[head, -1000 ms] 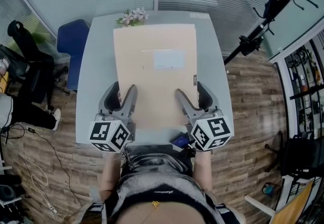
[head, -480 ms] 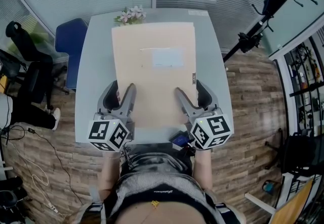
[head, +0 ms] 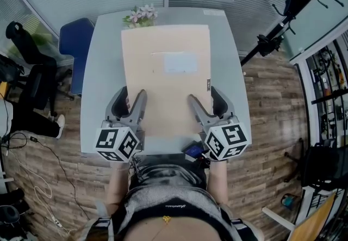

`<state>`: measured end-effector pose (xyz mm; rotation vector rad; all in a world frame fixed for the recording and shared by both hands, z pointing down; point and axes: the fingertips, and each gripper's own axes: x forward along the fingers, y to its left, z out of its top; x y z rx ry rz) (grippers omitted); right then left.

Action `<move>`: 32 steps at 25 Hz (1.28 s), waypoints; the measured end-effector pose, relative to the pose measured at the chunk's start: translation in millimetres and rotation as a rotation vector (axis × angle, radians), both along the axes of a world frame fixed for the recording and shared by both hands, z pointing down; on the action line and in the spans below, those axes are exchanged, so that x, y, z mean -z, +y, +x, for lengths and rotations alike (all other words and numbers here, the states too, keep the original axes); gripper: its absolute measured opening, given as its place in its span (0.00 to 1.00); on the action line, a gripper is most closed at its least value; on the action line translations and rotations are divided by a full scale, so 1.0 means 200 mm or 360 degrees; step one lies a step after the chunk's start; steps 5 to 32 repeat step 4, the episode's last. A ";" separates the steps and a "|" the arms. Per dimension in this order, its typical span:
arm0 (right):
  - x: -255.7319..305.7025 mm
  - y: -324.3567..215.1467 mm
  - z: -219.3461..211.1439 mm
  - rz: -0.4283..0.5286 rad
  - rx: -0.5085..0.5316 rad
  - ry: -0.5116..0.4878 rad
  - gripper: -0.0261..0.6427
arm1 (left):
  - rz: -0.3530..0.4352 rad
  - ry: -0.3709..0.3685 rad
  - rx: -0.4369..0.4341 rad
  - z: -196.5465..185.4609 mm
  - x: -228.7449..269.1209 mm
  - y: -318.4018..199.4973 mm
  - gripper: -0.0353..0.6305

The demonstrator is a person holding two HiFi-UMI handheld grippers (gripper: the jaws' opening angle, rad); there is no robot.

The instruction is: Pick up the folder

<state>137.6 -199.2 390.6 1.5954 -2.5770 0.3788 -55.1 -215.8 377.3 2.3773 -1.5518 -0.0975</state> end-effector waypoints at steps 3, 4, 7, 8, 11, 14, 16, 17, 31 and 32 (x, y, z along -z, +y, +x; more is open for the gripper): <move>-0.02 -0.02 0.01 -0.0015 -0.0004 0.0004 0.47 | -0.0017 -0.0002 -0.0004 0.01 -0.02 -0.02 0.40; -0.03 -0.02 0.01 -0.0020 -0.0005 0.0006 0.47 | -0.0022 -0.0002 -0.0005 0.01 -0.03 -0.03 0.40; -0.03 -0.02 0.01 -0.0020 -0.0005 0.0006 0.47 | -0.0022 -0.0002 -0.0005 0.01 -0.03 -0.03 0.40; -0.03 -0.02 0.01 -0.0020 -0.0005 0.0006 0.47 | -0.0022 -0.0002 -0.0005 0.01 -0.03 -0.03 0.40; -0.03 -0.02 0.01 -0.0020 -0.0005 0.0006 0.47 | -0.0022 -0.0002 -0.0005 0.01 -0.03 -0.03 0.40; -0.03 -0.02 0.01 -0.0020 -0.0005 0.0006 0.47 | -0.0022 -0.0002 -0.0005 0.01 -0.03 -0.03 0.40; -0.03 -0.02 0.01 -0.0020 -0.0005 0.0006 0.47 | -0.0022 -0.0002 -0.0005 0.01 -0.03 -0.03 0.40; -0.03 -0.02 0.01 -0.0020 -0.0005 0.0006 0.47 | -0.0022 -0.0002 -0.0005 0.01 -0.03 -0.03 0.40; -0.03 -0.02 0.01 -0.0020 -0.0005 0.0006 0.47 | -0.0022 -0.0002 -0.0005 0.01 -0.03 -0.03 0.40; -0.03 -0.02 0.01 -0.0020 -0.0005 0.0006 0.47 | -0.0022 -0.0002 -0.0005 0.01 -0.03 -0.03 0.40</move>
